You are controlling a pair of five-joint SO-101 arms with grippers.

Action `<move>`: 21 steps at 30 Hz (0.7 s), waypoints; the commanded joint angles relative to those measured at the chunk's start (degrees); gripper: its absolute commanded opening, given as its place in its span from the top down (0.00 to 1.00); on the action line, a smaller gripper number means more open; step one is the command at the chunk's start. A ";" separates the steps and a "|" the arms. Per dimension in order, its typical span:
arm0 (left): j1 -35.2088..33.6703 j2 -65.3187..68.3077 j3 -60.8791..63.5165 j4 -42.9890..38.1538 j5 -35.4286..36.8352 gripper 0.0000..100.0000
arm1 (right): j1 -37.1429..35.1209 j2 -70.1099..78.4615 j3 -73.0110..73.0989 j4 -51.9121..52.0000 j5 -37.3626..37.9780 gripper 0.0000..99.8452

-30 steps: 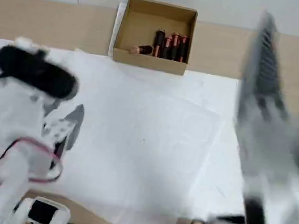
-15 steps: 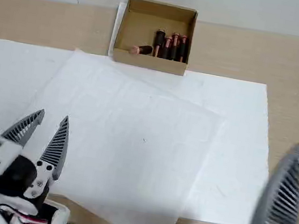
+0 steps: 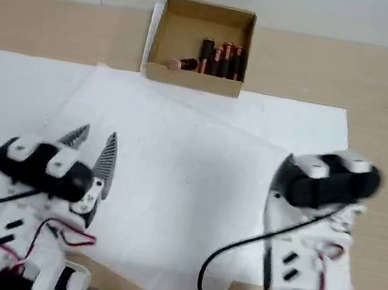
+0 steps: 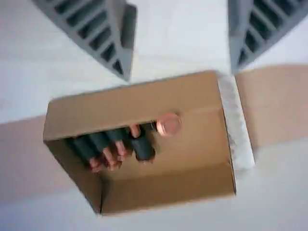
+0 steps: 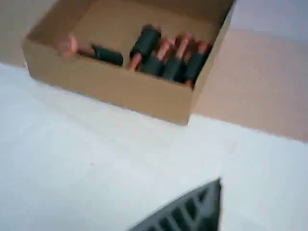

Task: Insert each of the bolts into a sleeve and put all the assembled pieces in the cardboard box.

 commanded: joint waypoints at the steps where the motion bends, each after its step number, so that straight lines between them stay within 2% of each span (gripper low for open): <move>1: -0.26 -0.53 3.47 -2.20 -0.26 0.87 | 0.48 -9.98 17.41 -8.84 0.62 0.80; 4: -0.26 -0.53 6.46 -2.20 -0.26 0.87 | 0.48 -14.11 25.93 -10.51 0.62 0.80; 8: -0.44 -0.53 10.68 -3.08 -0.18 0.87 | 0.48 -12.88 29.54 -10.77 0.62 0.80; 16: -7.30 -0.53 20.18 -7.91 0.18 0.87 | 0.48 -13.32 36.40 -10.77 0.35 0.80; 21: -8.26 -0.53 24.31 -8.00 0.18 0.87 | 0.48 -13.41 39.74 -10.77 0.35 0.80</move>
